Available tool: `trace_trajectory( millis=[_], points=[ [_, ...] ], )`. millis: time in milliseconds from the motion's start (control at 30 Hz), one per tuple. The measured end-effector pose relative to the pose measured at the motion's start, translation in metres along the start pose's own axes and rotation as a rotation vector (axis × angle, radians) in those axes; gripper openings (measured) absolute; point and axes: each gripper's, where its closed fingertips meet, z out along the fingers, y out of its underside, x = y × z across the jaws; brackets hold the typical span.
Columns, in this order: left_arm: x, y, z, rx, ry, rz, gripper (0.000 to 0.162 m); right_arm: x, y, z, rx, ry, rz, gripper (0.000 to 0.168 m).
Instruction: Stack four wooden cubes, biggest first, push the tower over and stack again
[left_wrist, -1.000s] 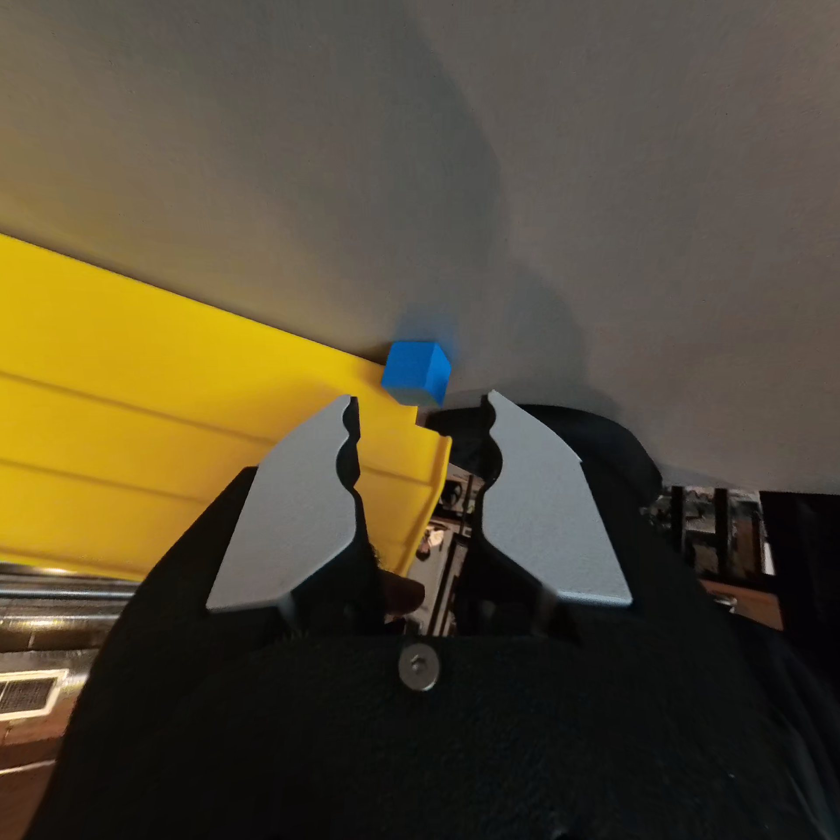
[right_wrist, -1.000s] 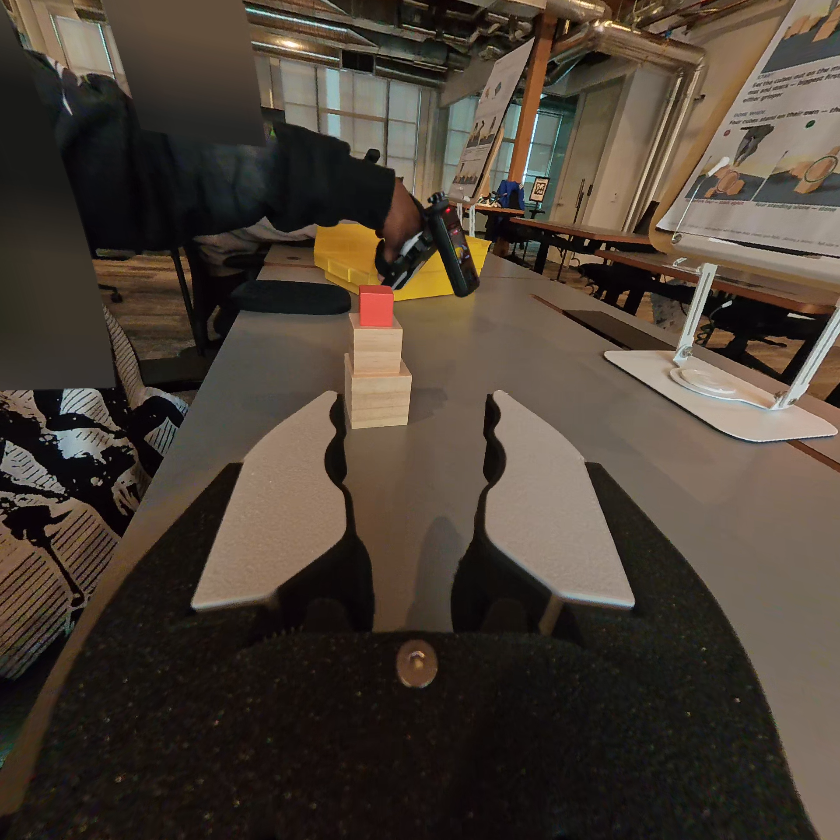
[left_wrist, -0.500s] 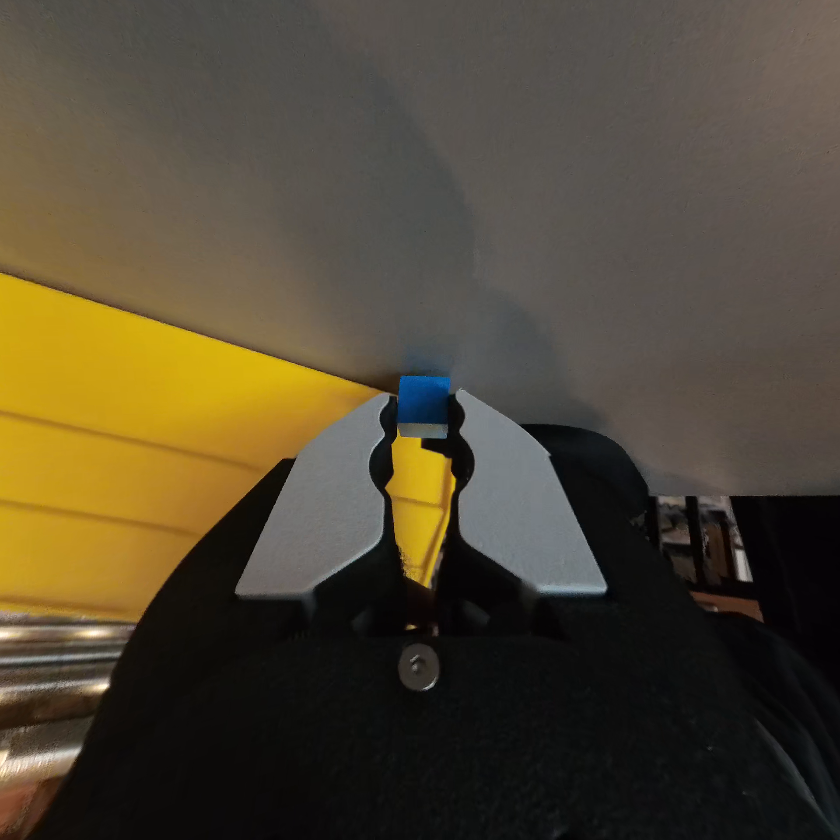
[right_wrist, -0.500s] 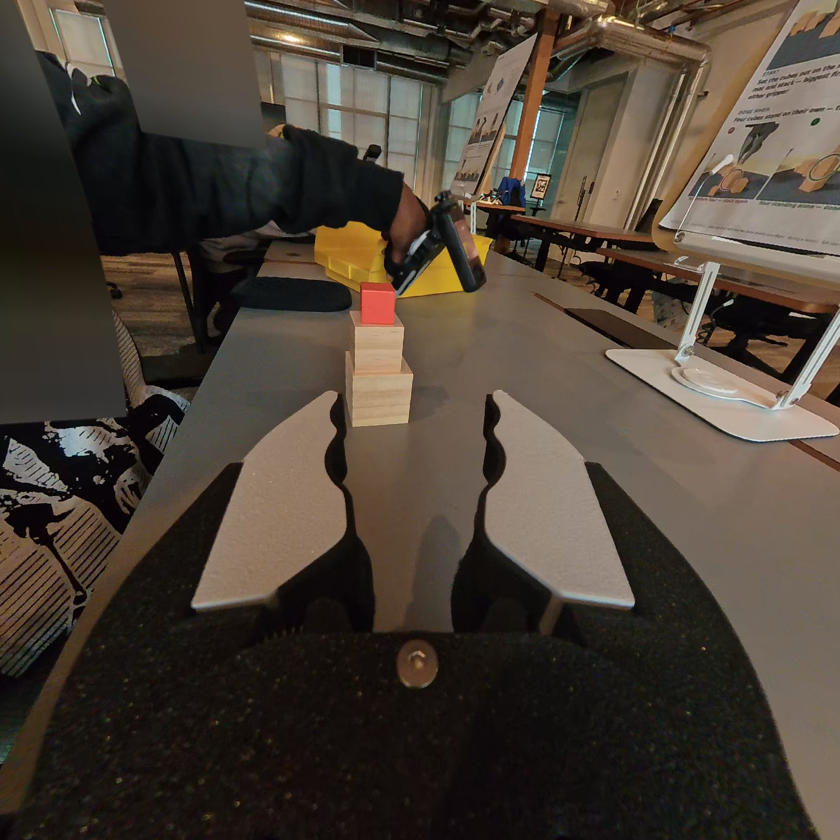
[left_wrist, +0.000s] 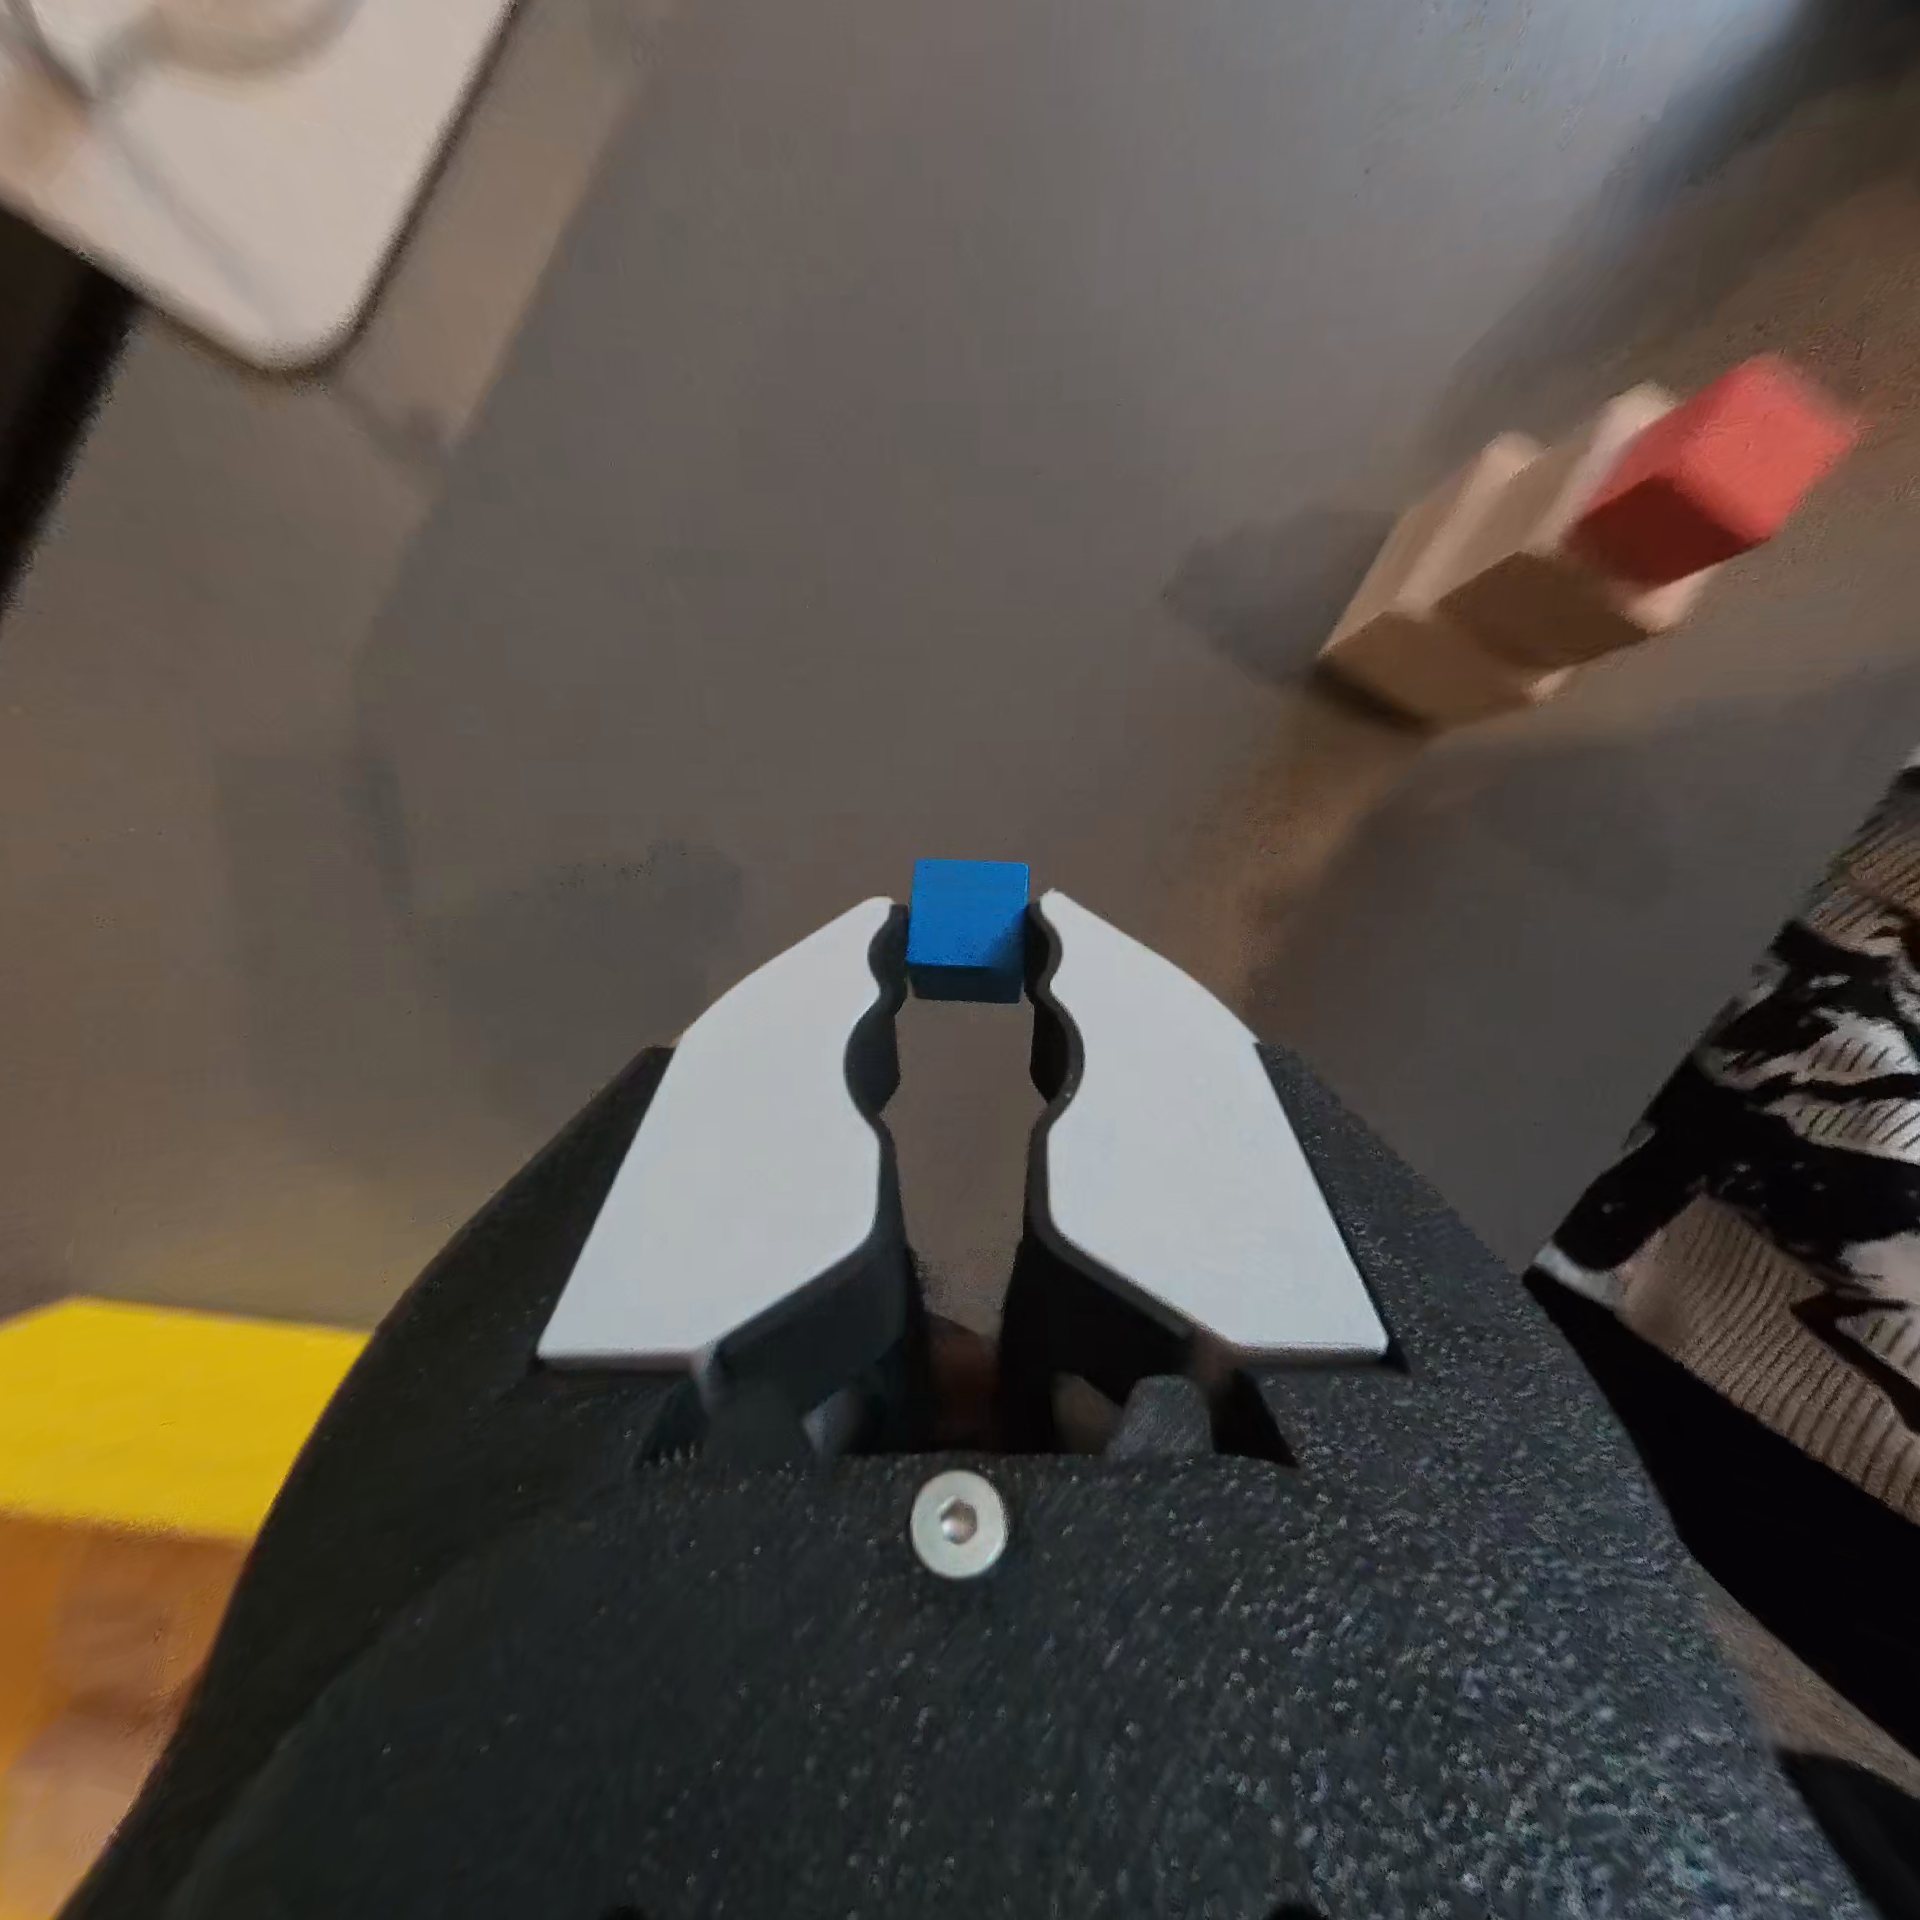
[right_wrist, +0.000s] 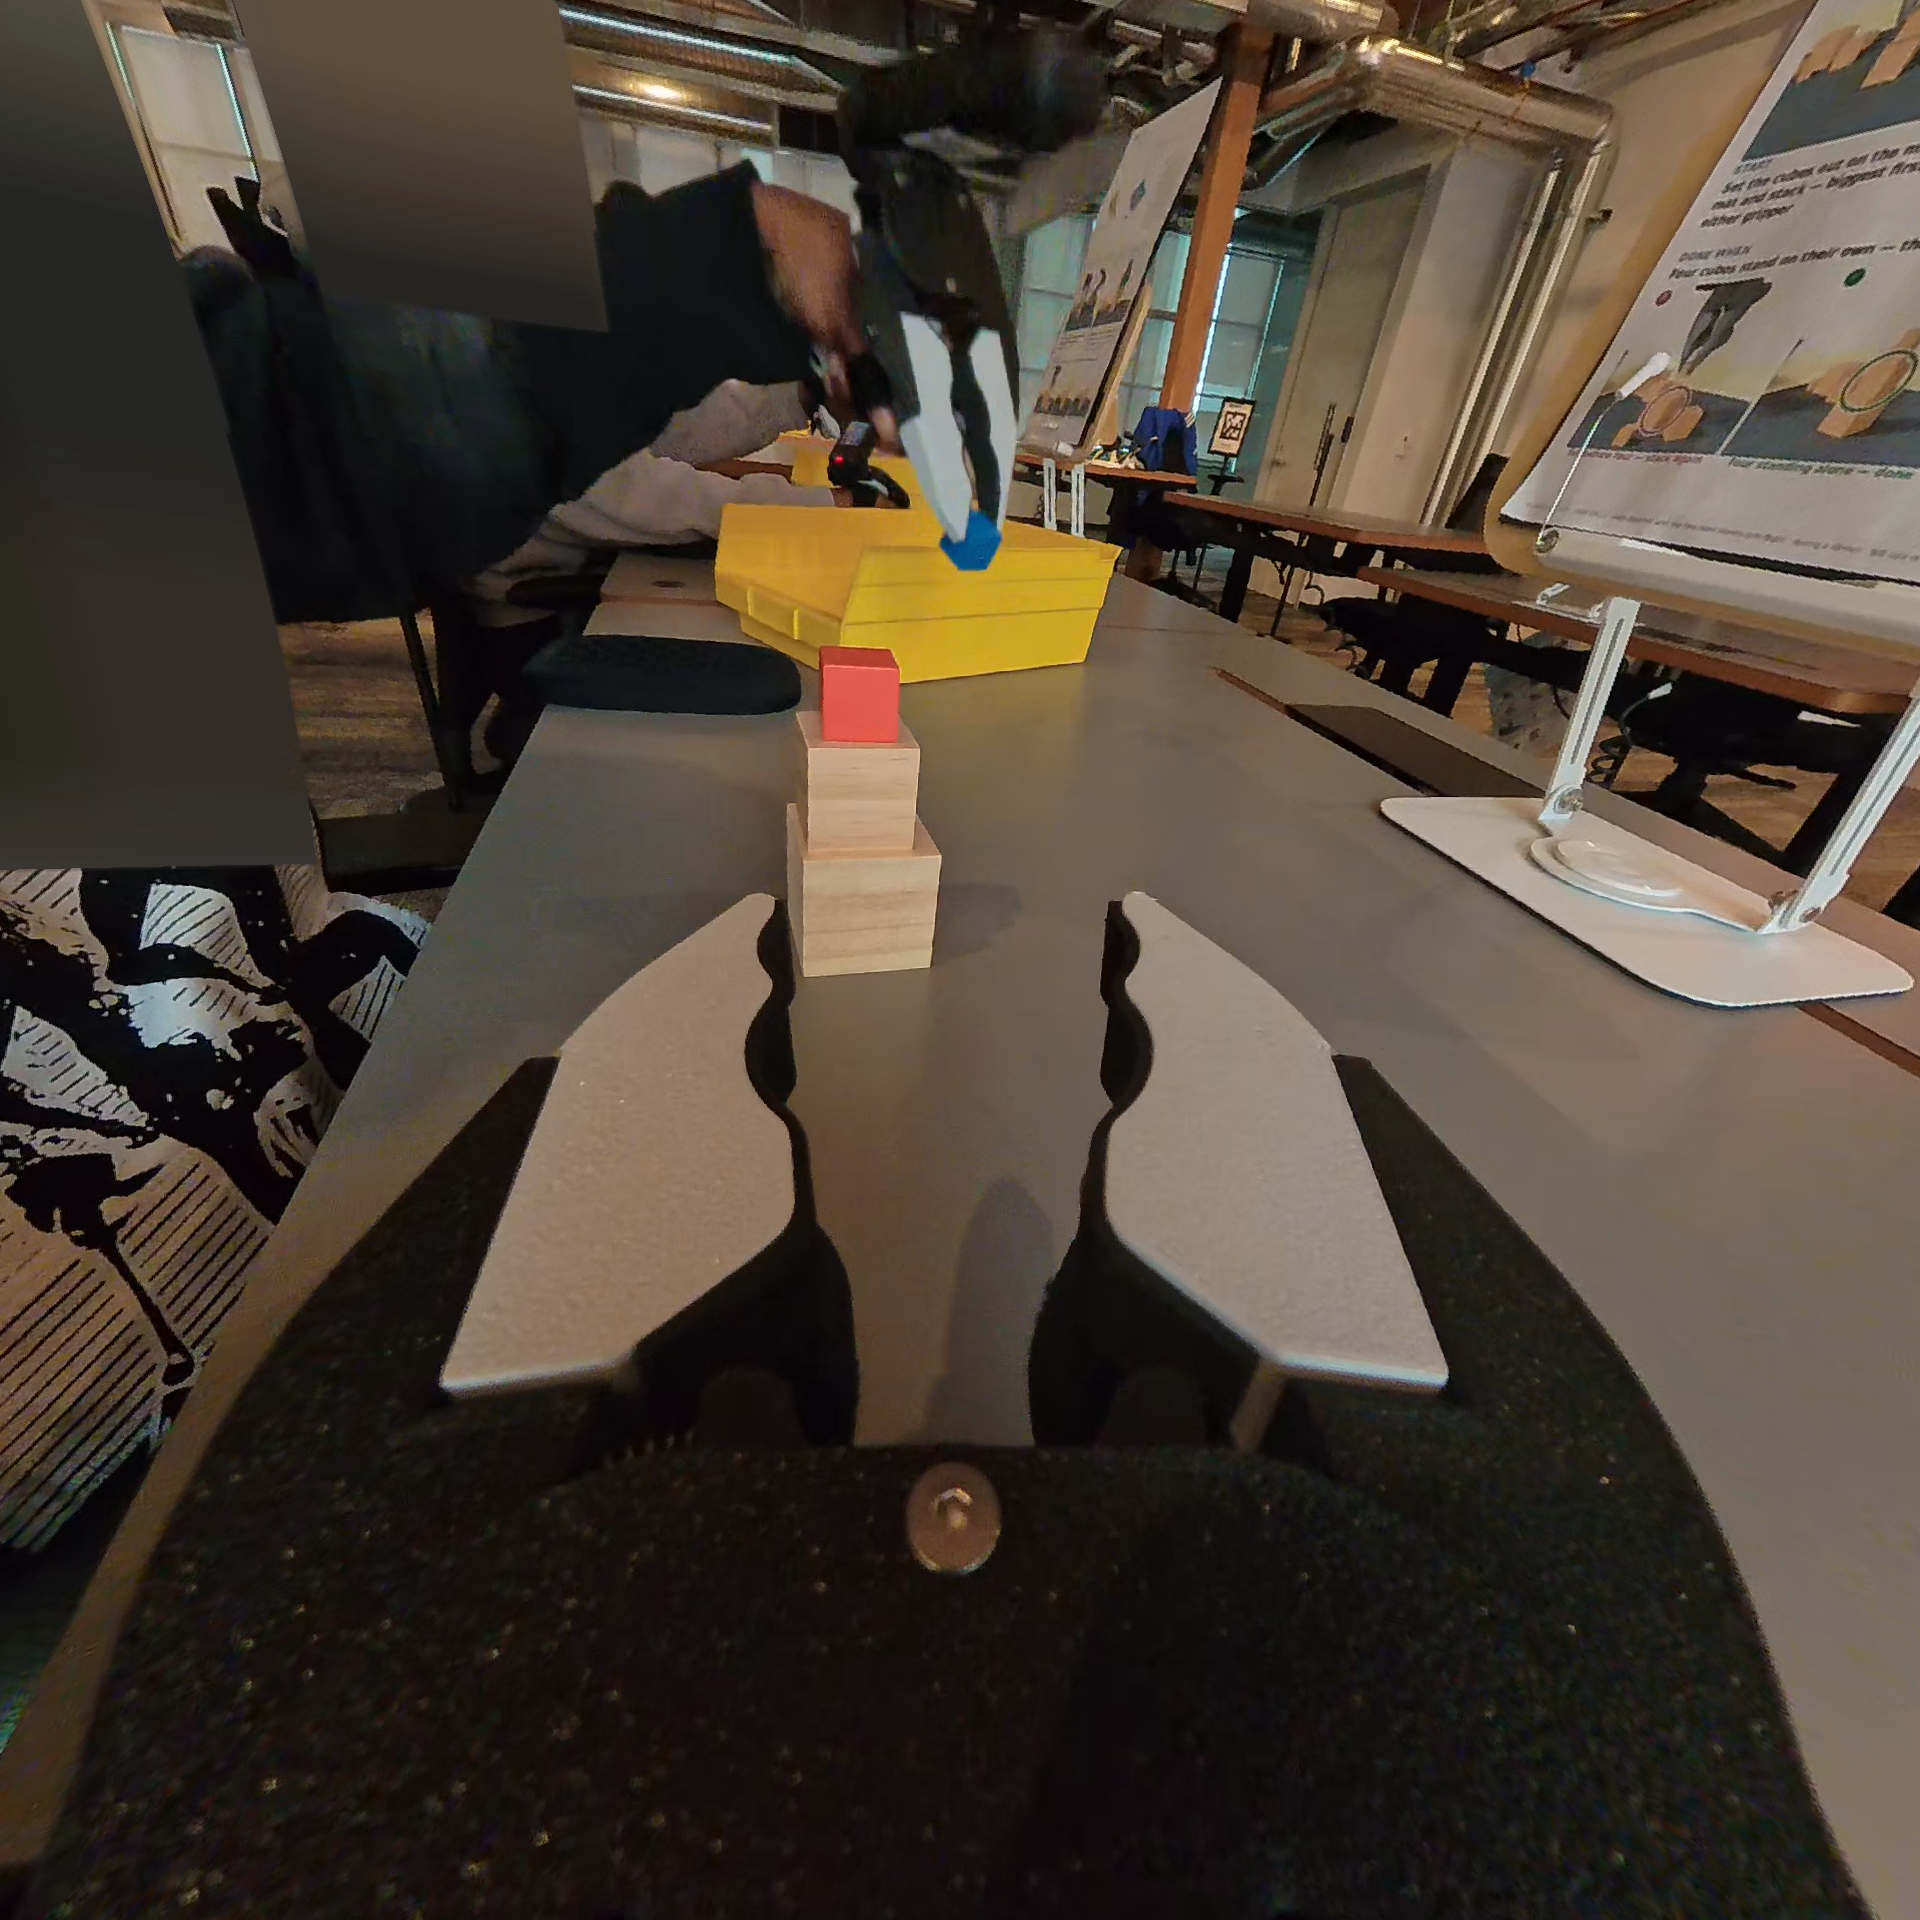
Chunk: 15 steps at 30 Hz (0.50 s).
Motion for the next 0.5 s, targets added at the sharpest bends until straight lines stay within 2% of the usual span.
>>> trace_trajectory(
  millis=[133,233,333,500],
  points=[
    [0.045,-0.044,-0.014,0.245,0.038,0.115,0.021,0.000,0.000,0.000,0.002,0.002,0.001,0.057],
    [0.078,-0.064,-0.016,0.376,0.079,0.191,0.021,0.000,0.000,0.000,0.003,0.003,0.001,0.057],
    [0.102,-0.076,-0.011,0.459,0.113,0.258,0.021,0.001,-0.001,0.000,0.005,0.004,0.001,0.056],
    [0.139,-0.082,0.003,0.523,0.273,0.280,0.021,0.001,-0.001,-0.001,0.005,0.004,0.004,0.056]
  ],
)
